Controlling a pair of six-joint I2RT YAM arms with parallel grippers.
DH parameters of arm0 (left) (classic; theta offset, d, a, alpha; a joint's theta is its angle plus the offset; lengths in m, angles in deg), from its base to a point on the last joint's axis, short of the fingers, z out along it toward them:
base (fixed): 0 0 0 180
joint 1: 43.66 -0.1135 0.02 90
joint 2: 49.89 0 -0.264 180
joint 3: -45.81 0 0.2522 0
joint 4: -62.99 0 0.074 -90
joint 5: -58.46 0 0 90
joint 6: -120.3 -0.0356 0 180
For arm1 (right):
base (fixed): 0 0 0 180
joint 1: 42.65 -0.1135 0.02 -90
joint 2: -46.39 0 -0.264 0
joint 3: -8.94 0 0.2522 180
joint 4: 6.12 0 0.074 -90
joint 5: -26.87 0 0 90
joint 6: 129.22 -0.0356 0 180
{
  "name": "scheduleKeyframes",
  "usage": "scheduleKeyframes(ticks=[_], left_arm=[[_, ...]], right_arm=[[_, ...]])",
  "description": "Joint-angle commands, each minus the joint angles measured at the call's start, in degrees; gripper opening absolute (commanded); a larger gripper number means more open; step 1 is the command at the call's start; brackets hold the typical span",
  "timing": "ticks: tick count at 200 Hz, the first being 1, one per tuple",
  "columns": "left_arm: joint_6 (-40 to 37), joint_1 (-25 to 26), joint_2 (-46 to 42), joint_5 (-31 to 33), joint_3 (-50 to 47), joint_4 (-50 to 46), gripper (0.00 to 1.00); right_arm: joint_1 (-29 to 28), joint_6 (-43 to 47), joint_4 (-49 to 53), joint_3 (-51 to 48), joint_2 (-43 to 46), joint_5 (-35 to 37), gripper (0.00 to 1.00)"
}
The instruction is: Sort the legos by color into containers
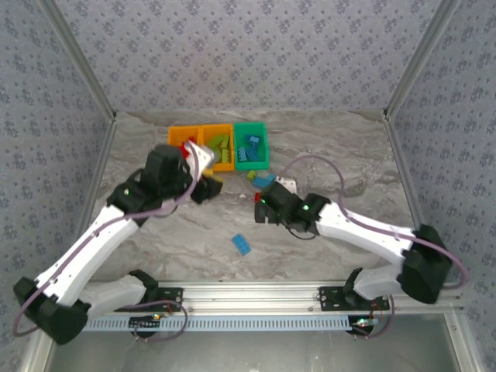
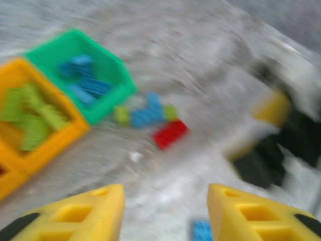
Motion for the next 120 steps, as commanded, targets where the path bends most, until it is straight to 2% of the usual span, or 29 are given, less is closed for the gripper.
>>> scheduleKeyframes(ticks=[1,17,37,69,120], left_arm=[[-5.2,3.9,-4.5,-7.9,-9.7,-1.3,0.55],[-3.8,6.1,-8.7,-8.0,-15.5,2.4,0.64],[-4.4,6.5,-12.9,-4.1,-19.6,4.8,0.78],[-6.5,6.5,-18.0,1.7,-22.2,5.3,0.98],[-7.5,6.5,-19.3,4.7,-22.2,4.2,0.99]], right_arm=[[2.9,-1.1,-2.3,6.2,-9.8,0.1,1.0],[3.7,-2.4,0.1,13.0,-17.2,3.5,1.0],[4.6,-2.0,2.6,19.0,-24.1,4.2,1.0],[5.1,-3.2,2.5,22.7,-30.1,3.9,1.0],[6.9,-3.7,0.7,22.3,-34.8,1.9,0.99]])
